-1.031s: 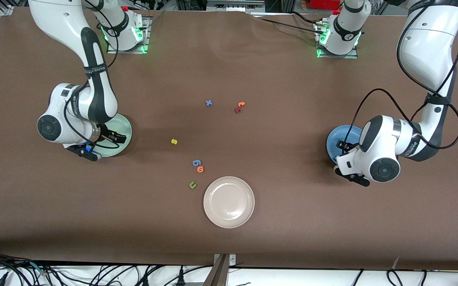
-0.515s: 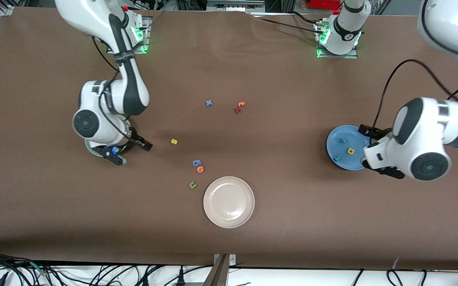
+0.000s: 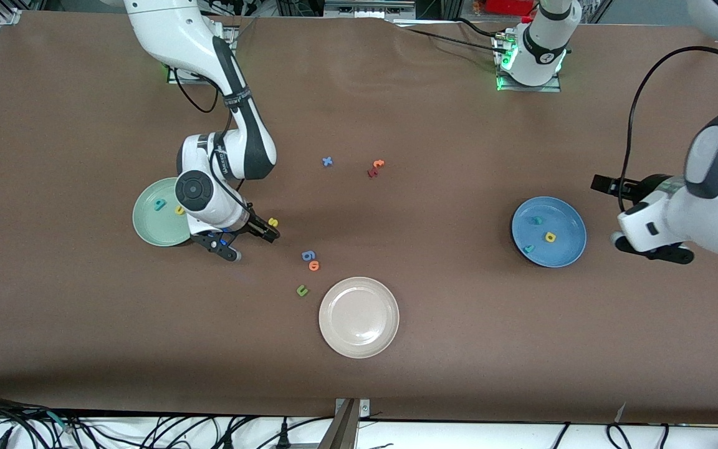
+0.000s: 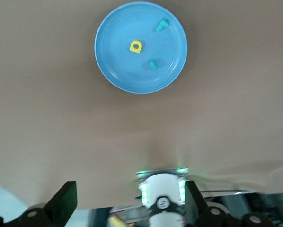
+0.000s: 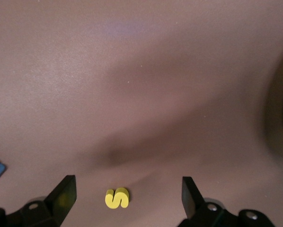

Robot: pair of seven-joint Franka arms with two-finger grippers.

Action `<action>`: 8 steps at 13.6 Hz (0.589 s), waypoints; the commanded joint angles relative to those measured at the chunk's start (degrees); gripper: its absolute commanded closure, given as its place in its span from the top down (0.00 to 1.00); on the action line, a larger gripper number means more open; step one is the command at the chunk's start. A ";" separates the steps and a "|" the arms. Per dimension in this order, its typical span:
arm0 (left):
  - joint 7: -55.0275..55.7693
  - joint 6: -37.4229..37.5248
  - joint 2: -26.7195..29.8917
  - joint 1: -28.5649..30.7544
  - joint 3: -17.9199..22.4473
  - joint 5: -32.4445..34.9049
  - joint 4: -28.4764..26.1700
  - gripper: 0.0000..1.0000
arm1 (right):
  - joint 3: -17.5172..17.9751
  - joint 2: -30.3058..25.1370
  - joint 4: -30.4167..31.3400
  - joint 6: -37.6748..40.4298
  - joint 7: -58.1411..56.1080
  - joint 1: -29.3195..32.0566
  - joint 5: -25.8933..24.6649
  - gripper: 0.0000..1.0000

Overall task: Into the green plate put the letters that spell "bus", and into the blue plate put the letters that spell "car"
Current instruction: 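Grasp the yellow s with the right gripper while the left gripper withdraws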

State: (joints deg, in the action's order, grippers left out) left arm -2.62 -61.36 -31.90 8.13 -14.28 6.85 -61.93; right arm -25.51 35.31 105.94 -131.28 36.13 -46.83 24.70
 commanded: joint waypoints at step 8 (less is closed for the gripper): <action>2.18 -22.20 28.46 -5.40 11.56 -7.29 -27.53 1.00 | 3.72 1.34 0.75 -2.30 -3.16 0.07 1.32 0.95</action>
State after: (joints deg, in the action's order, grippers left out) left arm -1.00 -79.19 -10.63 3.55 -4.04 1.14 -82.25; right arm -21.71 36.11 106.07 -131.80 35.37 -46.79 24.74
